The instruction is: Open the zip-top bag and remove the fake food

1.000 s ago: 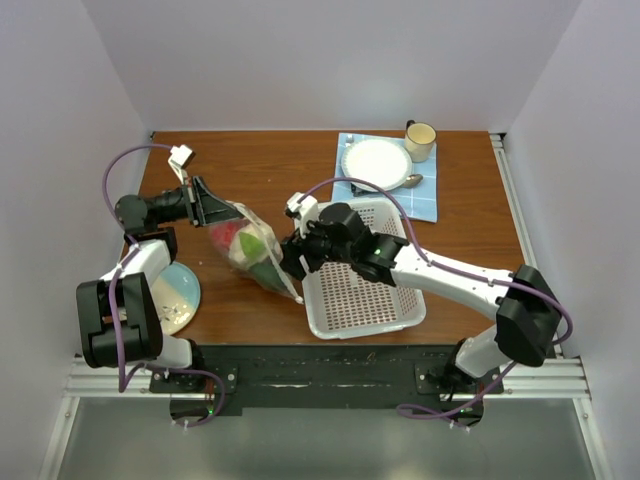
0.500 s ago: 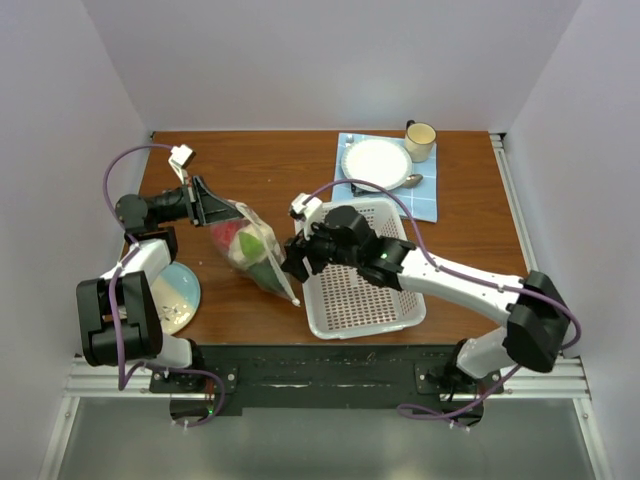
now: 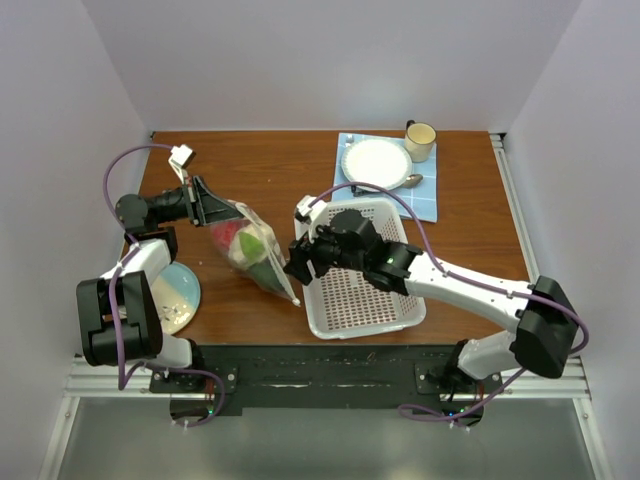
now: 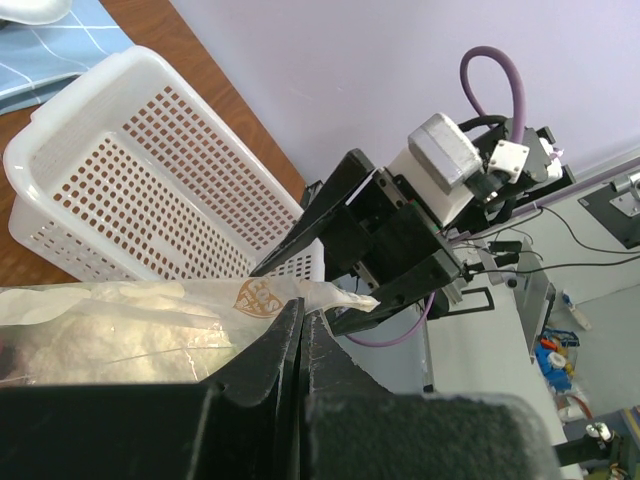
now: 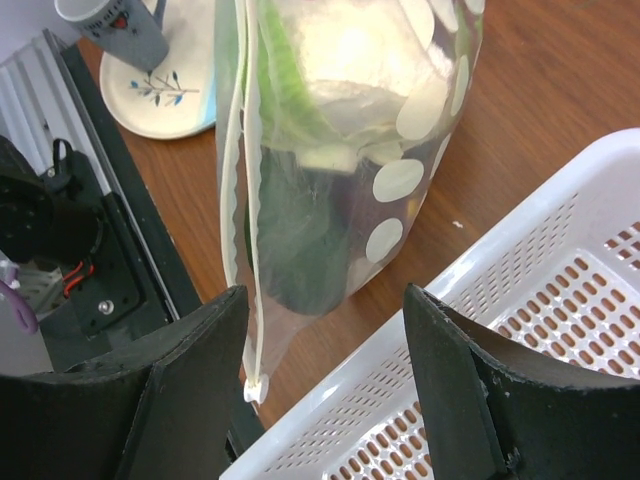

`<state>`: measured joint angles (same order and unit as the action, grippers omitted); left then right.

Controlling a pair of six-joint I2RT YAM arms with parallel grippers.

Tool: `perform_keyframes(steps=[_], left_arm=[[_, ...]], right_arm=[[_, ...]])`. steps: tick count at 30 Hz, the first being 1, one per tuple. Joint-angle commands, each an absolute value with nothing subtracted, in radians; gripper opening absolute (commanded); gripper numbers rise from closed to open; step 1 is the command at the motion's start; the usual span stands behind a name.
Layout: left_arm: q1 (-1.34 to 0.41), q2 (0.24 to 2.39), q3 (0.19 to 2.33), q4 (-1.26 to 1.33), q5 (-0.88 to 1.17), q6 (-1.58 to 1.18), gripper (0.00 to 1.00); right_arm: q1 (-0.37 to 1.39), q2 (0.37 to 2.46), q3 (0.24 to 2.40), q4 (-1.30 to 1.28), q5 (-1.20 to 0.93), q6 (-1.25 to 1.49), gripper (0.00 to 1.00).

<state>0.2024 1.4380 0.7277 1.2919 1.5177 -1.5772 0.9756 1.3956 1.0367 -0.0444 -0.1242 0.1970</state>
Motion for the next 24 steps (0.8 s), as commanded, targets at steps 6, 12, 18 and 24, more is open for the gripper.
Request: perform_keyframes(steps=[6,12,18,24], left_arm=[[0.201,1.431,0.765,1.888,1.704,-1.566,0.00],[0.201,1.434,0.764,1.890,1.706,-1.566,0.00],[0.199,1.433,0.764,1.888,1.706,-1.566,0.00],[0.199,1.440,0.767,1.890,1.706,-1.568,0.00]], right_arm=[[0.982,1.440,1.078,-0.003,-0.149,0.210,0.66],[0.986,1.453,1.088,-0.005,-0.160,0.216,0.66],[0.997,1.457,1.094,0.015,-0.170,0.221,0.65],[1.003,1.451,1.091,0.018,-0.150,0.222,0.65]])
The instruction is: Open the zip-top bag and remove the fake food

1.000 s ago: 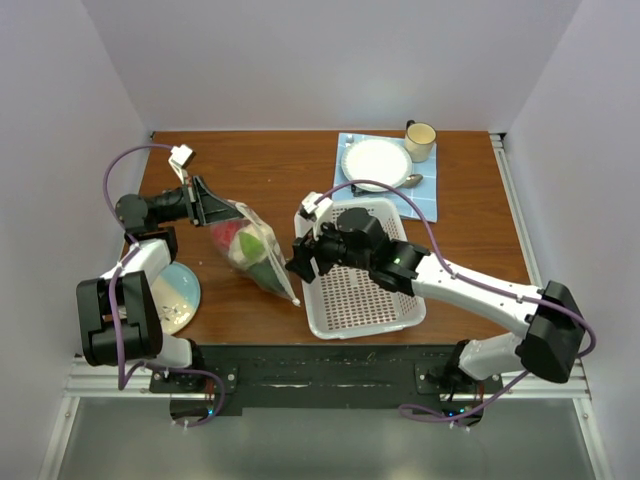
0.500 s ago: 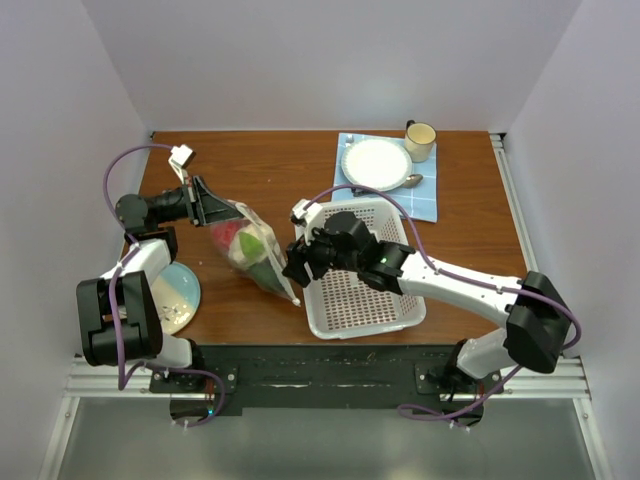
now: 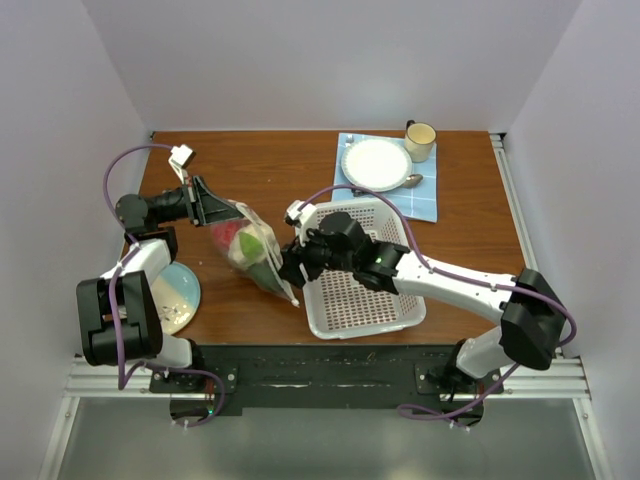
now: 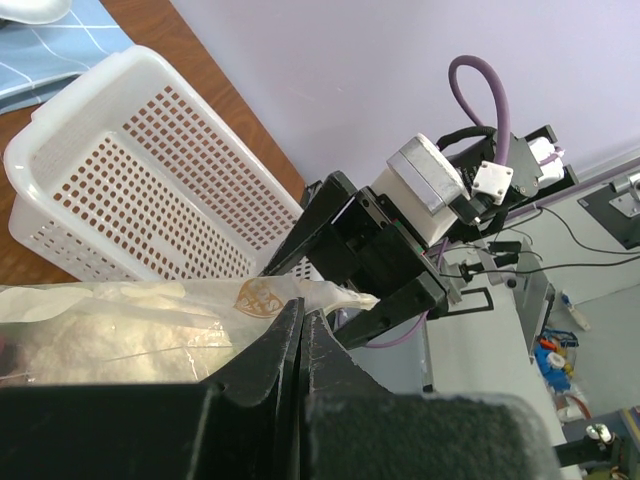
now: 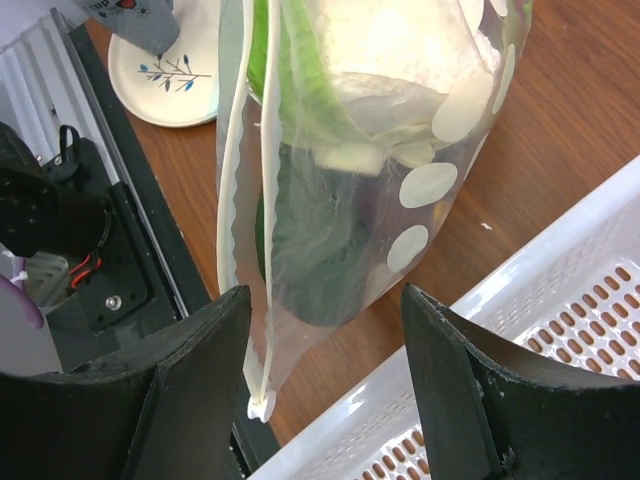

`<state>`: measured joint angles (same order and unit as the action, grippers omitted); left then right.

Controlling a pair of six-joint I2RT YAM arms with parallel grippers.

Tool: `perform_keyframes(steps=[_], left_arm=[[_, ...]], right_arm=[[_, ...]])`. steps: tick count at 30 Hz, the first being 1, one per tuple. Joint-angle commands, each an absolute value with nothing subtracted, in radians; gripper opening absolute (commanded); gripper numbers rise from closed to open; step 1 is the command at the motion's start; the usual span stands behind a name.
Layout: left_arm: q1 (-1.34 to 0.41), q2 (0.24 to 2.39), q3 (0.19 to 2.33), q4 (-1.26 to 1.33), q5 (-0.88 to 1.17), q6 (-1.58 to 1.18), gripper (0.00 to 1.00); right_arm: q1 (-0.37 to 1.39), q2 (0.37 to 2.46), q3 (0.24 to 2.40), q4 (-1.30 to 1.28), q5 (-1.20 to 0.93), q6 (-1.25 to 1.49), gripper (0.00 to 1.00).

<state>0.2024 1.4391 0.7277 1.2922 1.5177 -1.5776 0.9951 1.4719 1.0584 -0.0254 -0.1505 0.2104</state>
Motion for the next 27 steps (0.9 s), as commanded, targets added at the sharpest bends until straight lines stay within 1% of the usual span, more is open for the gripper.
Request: perform_keyframes(steps=[1,2,3,5,6,7,8,9,10,11,17,18,22,24,27], left_arm=[[0.198,1.439,0.769,1.890,1.706,-1.571,0.00],[0.195,1.437,0.769,1.890,1.706,-1.575,0.01],[0.193,1.434,0.769,1.890,1.706,-1.578,0.01],[0.184,1.425,0.764,1.888,1.706,-1.586,0.13],[0.181,1.422,0.762,1.888,1.706,-1.589,0.20],[0.181,1.413,0.761,1.888,1.706,-1.594,0.47],[0.181,1.408,0.759,1.888,1.706,-1.598,0.64],[0.183,1.404,0.759,1.888,1.706,-1.601,0.77],[0.183,1.394,0.761,1.890,1.707,-1.606,0.96],[0.183,1.390,0.764,1.890,1.706,-1.615,1.00],[0.210,1.335,0.813,1.891,1.706,-1.658,1.00],[0.218,1.322,0.818,1.891,1.706,-1.661,1.00],[0.294,1.249,0.825,1.888,1.706,-1.661,1.00],[0.328,1.226,0.810,1.887,1.707,-1.641,1.00],[0.415,1.203,0.752,1.885,1.707,-1.592,1.00]], right_arm=[[1.003,1.463,1.094,0.020,-0.144,0.222,0.64],[1.002,1.473,1.098,0.024,-0.137,0.221,0.62],[1.003,1.485,1.112,0.032,-0.130,0.216,0.54],[1.003,1.534,1.133,0.037,-0.118,0.207,0.45],[1.002,1.554,1.166,0.026,-0.107,0.198,0.29],[1.003,1.581,1.186,0.012,-0.088,0.187,0.21],[1.002,1.592,1.202,0.005,-0.068,0.180,0.13],[1.003,1.598,1.231,0.003,-0.061,0.175,0.01],[1.002,1.603,1.248,-0.024,-0.054,0.169,0.00],[1.005,1.618,1.265,-0.037,-0.022,0.163,0.00],[1.003,1.683,1.429,-0.110,0.087,0.170,0.00],[1.003,1.712,1.484,-0.132,0.113,0.193,0.00],[1.003,1.795,1.633,-0.173,0.161,0.253,0.00],[1.003,1.822,1.721,-0.204,0.160,0.281,0.00],[1.003,1.871,1.796,-0.239,0.173,0.313,0.00]])
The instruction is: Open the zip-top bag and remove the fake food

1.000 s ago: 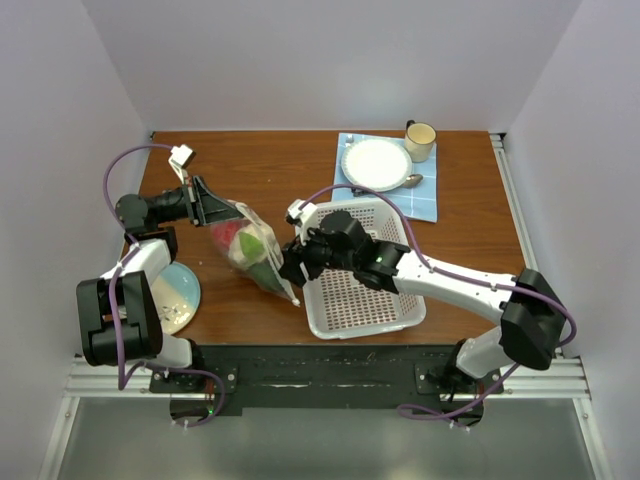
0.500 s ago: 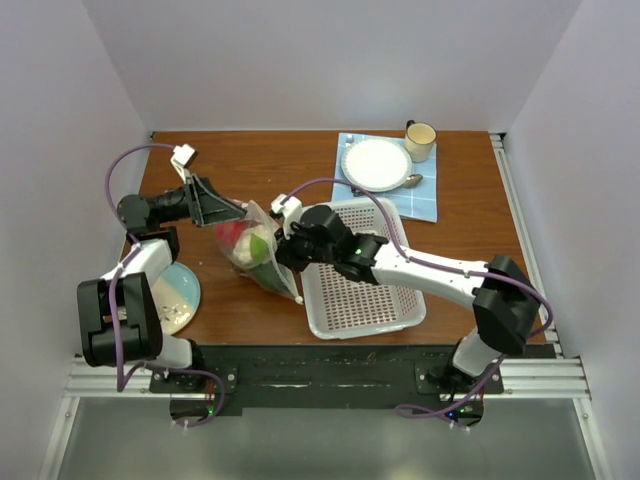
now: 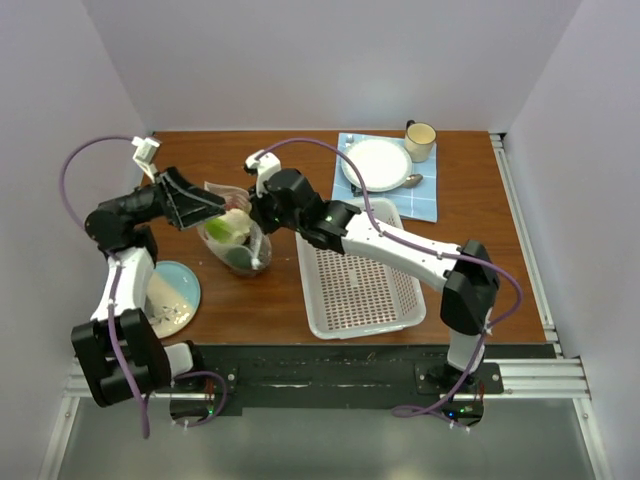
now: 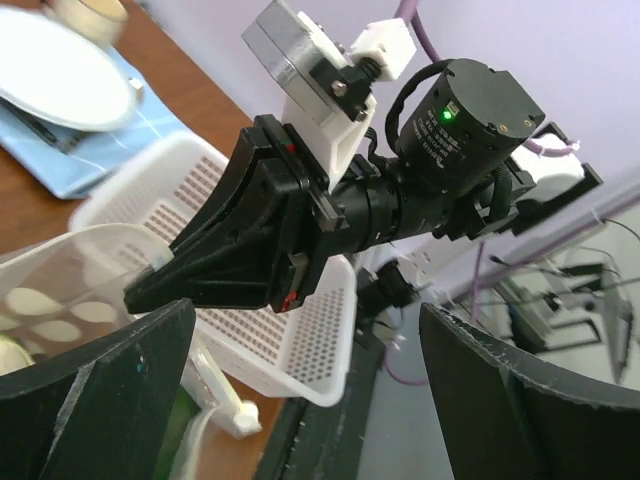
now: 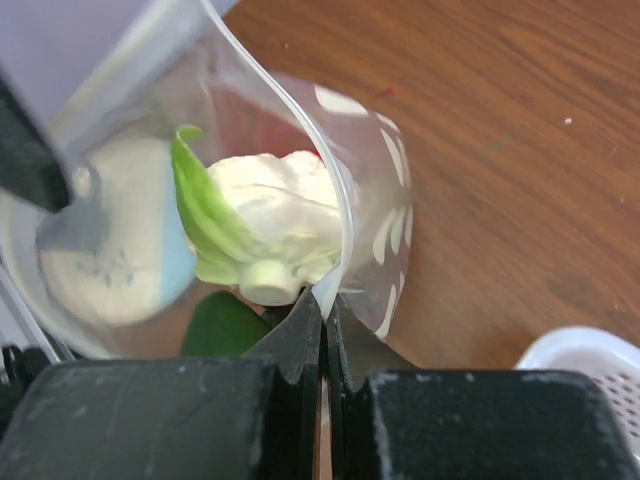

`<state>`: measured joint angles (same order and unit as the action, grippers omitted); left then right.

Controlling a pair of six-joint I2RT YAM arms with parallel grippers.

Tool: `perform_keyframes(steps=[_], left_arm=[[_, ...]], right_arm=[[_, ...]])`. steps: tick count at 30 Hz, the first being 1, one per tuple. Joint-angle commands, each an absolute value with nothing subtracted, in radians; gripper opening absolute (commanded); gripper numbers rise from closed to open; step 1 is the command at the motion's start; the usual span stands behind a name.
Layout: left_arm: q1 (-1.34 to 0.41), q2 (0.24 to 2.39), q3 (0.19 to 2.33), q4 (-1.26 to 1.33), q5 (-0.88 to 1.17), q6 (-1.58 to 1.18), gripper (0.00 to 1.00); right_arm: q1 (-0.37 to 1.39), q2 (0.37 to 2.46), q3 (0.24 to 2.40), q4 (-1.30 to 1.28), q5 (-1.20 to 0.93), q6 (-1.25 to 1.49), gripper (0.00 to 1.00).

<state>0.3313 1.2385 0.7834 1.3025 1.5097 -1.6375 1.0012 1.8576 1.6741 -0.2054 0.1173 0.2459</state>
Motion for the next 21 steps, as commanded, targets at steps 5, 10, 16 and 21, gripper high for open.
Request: perform_keyframes(steps=[5,10,16,21], left_arm=[[0.540,1.190,0.599,1.884,1.709,-1.453,1.00],[0.633,1.151,0.540,1.882,1.710,-1.349,1.00],[0.661,1.180,0.529,1.891,1.684,-1.304,1.00],[0.655,1.253,0.574,1.888,1.609,-1.282,1.00]], right_arm=[[1.005,1.890,1.810,-0.249,0.138,0.337,0.00],[1.008,1.861,1.755,-0.241,0.135,0.339,0.00],[1.022,1.815,1.680,-0.221,0.120,0.333,0.00],[1.043,1.798,1.632,-0.198,0.109,0.331,0.00]])
